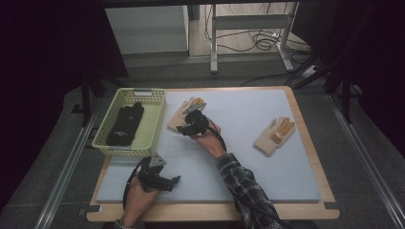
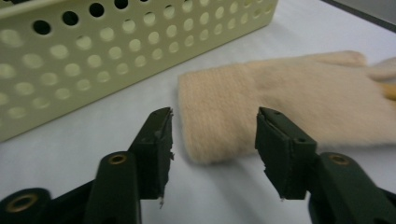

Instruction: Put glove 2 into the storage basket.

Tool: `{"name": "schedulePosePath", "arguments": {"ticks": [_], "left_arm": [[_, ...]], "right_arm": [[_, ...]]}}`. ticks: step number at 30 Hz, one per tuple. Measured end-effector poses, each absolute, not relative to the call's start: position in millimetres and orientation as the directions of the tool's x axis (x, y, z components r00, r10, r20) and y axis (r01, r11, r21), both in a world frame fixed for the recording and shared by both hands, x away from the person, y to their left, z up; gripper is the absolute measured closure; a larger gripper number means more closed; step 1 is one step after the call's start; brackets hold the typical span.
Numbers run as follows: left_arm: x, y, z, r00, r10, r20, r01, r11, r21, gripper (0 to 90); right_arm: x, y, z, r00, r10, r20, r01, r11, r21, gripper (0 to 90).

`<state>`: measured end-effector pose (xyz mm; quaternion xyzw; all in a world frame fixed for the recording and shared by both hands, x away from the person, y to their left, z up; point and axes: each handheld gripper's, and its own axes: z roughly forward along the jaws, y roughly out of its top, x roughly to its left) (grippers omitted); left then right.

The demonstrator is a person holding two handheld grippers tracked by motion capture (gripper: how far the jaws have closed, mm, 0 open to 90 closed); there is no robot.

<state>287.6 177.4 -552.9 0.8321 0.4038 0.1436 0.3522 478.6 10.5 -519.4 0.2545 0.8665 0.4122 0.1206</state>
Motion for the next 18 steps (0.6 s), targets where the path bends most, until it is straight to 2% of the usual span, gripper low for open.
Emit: {"name": "schedulePosePath", "arguments": {"ticks": [3,4,5,7,9,12,18], "left_arm": [[288,177,-553,0.633,0.773,-0.045,0.571,-0.426,0.702,1.6],[288,177,-553,0.633,0.773,-0.045,0.570,-0.426,0.702,1.6],[288,177,-553,0.633,0.773,-0.045,0.570,-0.426,0.702,1.6],[288,177,-553,0.633,0.773,-0.046,0.571,-0.426,0.702,1.6],[288,177,-553,0.632,0.774,-0.047,0.571,-0.423,0.703,1.5],[288,177,-553,0.632,0.773,-0.047,0.571,-0.424,0.703,1.6],[288,177,-553,0.633,0.773,-0.047,0.572,-0.425,0.702,1.6]], "right_arm": [[483,23,-529,-0.842,0.539,-0.013,0.346,0.558,0.754,42.5],[482,29,-536,-0.836,0.542,-0.085,0.315,0.602,0.733,49.9],[482,29,-536,-0.836,0.542,-0.085,0.315,0.602,0.733,49.9],[478,33,-538,-0.817,0.545,-0.188,0.267,0.648,0.714,65.2],[477,33,-537,-0.801,0.560,-0.213,0.273,0.657,0.703,74.0],[478,29,-535,-0.796,0.575,-0.188,0.293,0.638,0.712,78.2],[470,11,-517,-0.792,0.571,-0.215,0.257,0.632,0.731,78.7]]}}
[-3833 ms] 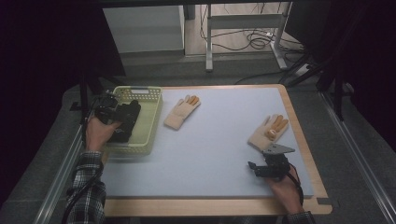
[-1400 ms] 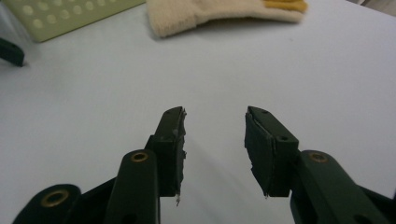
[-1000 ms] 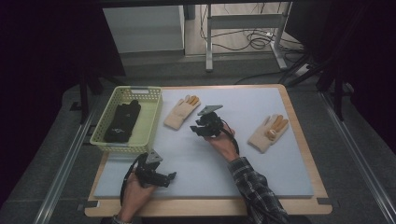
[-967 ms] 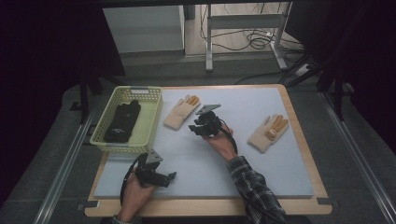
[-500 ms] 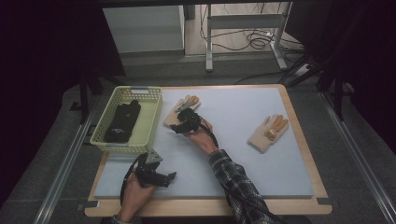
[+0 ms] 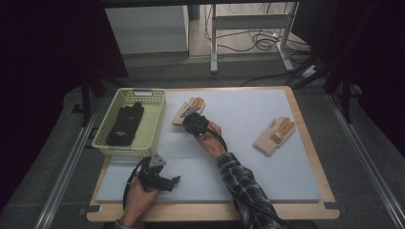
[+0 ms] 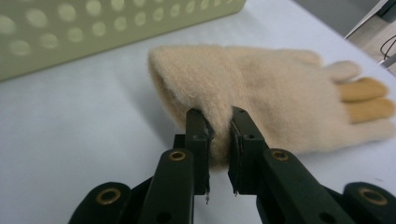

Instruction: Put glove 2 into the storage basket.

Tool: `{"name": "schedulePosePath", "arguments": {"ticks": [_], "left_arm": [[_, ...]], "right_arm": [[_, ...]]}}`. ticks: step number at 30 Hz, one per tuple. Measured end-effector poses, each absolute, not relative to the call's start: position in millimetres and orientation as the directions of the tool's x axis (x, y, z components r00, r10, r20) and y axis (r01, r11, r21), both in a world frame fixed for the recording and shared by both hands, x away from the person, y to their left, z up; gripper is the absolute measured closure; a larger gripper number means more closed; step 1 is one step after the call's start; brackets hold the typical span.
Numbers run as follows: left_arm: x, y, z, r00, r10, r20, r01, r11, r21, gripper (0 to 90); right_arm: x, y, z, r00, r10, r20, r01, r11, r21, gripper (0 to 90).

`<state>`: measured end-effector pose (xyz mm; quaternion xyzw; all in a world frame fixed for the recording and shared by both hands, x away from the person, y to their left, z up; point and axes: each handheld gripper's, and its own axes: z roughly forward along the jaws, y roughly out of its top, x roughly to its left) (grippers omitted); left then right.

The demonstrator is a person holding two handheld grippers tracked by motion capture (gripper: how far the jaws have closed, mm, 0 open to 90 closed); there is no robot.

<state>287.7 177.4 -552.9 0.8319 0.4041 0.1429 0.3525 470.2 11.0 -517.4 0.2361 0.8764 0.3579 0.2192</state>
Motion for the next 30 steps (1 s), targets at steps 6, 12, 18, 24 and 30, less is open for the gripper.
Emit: {"name": "schedulePosePath", "arguments": {"ticks": [6,12,18,24,30], "left_arm": [[288,178,-553,0.635,0.771,-0.043,0.570,-0.431,0.700,1.6],[288,178,-553,0.637,0.770,-0.043,0.569,-0.431,0.700,1.6],[288,178,-553,0.635,0.771,-0.044,0.570,-0.429,0.701,1.5],[288,178,-553,0.636,0.770,-0.041,0.569,-0.433,0.699,1.6],[288,178,-553,0.634,0.772,-0.045,0.571,-0.429,0.700,1.6]], "right_arm": [[459,-14,-491,-0.796,0.578,-0.178,0.262,0.595,0.760,78.5],[427,-54,-466,-0.813,0.562,-0.152,0.252,0.575,0.779,78.3],[392,-81,-466,-0.838,0.539,-0.081,0.292,0.569,0.769,74.3],[372,-106,-474,-0.857,0.515,0.025,0.342,0.531,0.775,48.5],[398,-104,-478,-0.813,0.582,-0.004,0.364,0.516,0.775,44.4]]}}
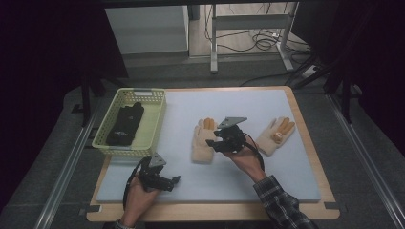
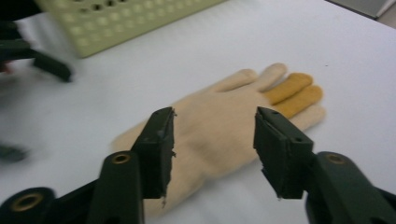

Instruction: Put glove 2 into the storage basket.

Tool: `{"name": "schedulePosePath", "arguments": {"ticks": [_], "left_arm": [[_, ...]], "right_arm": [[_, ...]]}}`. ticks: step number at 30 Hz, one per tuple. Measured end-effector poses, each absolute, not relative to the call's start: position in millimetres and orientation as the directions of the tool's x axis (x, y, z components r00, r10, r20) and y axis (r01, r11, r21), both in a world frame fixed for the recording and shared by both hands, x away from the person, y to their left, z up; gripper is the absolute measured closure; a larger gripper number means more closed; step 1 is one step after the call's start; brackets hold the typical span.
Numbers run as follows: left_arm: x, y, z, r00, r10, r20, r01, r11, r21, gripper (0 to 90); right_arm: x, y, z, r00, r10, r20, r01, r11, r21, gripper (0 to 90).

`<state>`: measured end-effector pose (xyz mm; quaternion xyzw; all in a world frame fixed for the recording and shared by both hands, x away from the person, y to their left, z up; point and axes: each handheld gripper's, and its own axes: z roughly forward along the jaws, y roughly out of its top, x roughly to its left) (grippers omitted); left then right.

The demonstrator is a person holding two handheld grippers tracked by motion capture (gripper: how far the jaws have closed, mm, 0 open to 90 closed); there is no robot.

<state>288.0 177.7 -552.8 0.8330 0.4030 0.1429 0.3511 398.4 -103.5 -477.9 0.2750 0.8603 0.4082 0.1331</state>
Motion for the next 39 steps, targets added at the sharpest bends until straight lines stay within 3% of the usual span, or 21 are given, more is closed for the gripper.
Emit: {"name": "schedulePosePath", "arguments": {"ticks": [3,10,11,14,16,20,28,32,33,34,35,36,39], "left_arm": [[288,178,-553,0.637,0.770,-0.040,0.570,-0.435,0.697,1.6],[288,178,-553,0.634,0.772,-0.045,0.571,-0.428,0.701,1.6],[288,177,-553,0.632,0.773,-0.047,0.571,-0.425,0.702,1.6],[288,178,-553,0.633,0.773,-0.046,0.571,-0.427,0.701,1.6],[288,177,-553,0.633,0.773,-0.045,0.571,-0.427,0.701,1.6],[288,178,-553,0.633,0.773,-0.044,0.571,-0.429,0.700,1.6],[288,178,-553,0.635,0.771,-0.043,0.570,-0.430,0.700,1.6],[288,178,-553,0.633,0.773,-0.044,0.570,-0.427,0.702,1.6],[288,178,-553,0.635,0.771,-0.042,0.569,-0.431,0.700,1.6],[288,178,-553,0.635,0.771,-0.042,0.569,-0.431,0.700,1.6],[288,178,-553,0.635,0.771,-0.042,0.569,-0.431,0.700,1.6],[288,178,-553,0.634,0.772,-0.045,0.571,-0.429,0.700,1.6],[288,178,-553,0.634,0.772,-0.045,0.571,-0.428,0.700,1.6]], "right_arm": [[421,-85,-499,-0.801,0.598,0.015,0.399,0.515,0.759,31.8],[443,-66,-531,-0.810,0.586,-0.019,0.407,0.585,0.702,24.3],[442,-65,-534,-0.813,0.580,-0.049,0.386,0.600,0.701,27.1],[438,-67,-533,-0.809,0.585,-0.057,0.382,0.596,0.706,49.6],[436,-67,-532,-0.801,0.597,-0.052,0.395,0.591,0.703,55.0],[427,-67,-525,-0.797,0.598,-0.081,0.377,0.598,0.707,57.5],[384,-94,-485,-0.801,0.597,-0.030,0.372,0.537,0.757,56.1],[358,-112,-483,-0.796,0.606,-0.002,0.397,0.524,0.753,52.7],[354,-116,-486,-0.792,0.610,0.015,0.412,0.517,0.750,49.5],[349,-123,-497,-0.787,0.612,0.078,0.459,0.496,0.737,38.1],[349,-123,-497,-0.787,0.612,0.078,0.459,0.496,0.737,38.1],[346,-131,-505,-0.782,0.610,0.126,0.486,0.471,0.736,28.5],[344,-149,-503,-0.771,0.619,0.150,0.495,0.434,0.753,25.8]]}}
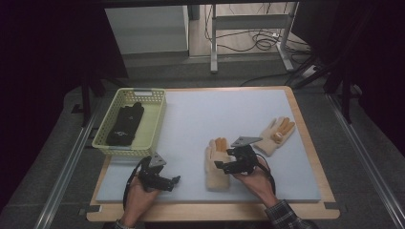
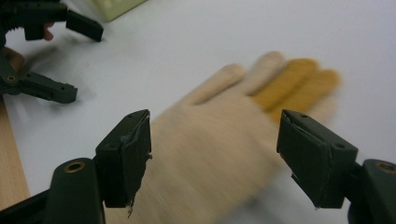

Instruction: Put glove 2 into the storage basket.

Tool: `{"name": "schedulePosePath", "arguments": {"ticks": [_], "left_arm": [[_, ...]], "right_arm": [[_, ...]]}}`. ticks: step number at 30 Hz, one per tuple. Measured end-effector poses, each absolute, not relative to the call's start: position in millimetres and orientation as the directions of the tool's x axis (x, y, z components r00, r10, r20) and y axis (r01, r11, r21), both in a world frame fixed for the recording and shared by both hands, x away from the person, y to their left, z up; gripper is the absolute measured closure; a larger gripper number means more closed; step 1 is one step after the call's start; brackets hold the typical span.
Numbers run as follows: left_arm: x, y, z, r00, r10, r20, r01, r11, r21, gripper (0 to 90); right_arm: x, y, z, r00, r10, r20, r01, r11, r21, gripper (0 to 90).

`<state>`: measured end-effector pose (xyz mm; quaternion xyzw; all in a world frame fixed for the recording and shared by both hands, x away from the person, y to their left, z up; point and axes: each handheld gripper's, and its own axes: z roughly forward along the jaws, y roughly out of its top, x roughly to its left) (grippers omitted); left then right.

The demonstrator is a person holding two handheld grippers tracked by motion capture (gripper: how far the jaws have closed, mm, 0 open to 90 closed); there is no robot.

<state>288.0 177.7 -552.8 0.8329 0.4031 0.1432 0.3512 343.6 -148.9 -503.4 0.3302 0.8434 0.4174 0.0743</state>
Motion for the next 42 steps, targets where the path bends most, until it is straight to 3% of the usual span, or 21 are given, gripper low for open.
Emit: {"name": "schedulePosePath", "arguments": {"ticks": [3,5,10,17,30,37,39,42], "left_arm": [[288,178,-553,0.634,0.772,-0.045,0.571,-0.429,0.700,1.6],[288,178,-553,0.634,0.772,-0.044,0.571,-0.429,0.700,1.7],[288,178,-553,0.634,0.772,-0.044,0.571,-0.429,0.700,1.7],[288,178,-553,0.634,0.772,-0.044,0.571,-0.429,0.700,1.6],[288,178,-553,0.635,0.771,-0.044,0.571,-0.430,0.700,1.7],[288,178,-553,0.634,0.772,-0.044,0.571,-0.429,0.700,1.7],[288,178,-553,0.634,0.772,-0.044,0.571,-0.430,0.700,1.7],[288,178,-553,0.635,0.771,-0.043,0.571,-0.431,0.699,1.7]], "right_arm": [[344,-160,-501,-0.762,0.633,0.136,0.492,0.430,0.757,28.0],[343,-173,-502,-0.743,0.661,0.105,0.494,0.436,0.753,42.0],[345,-182,-506,-0.731,0.678,0.076,0.493,0.449,0.745,49.3],[359,-211,-502,-0.677,0.733,0.060,0.509,0.408,0.758,47.4],[406,-294,-488,-0.488,0.873,-0.014,0.551,0.321,0.770,44.7],[426,-306,-503,-0.427,0.904,-0.023,0.593,0.299,0.747,35.2],[427,-306,-508,-0.419,0.908,-0.022,0.598,0.294,0.746,35.0],[428,-305,-517,-0.407,0.912,-0.044,0.615,0.309,0.726,41.9]]}}
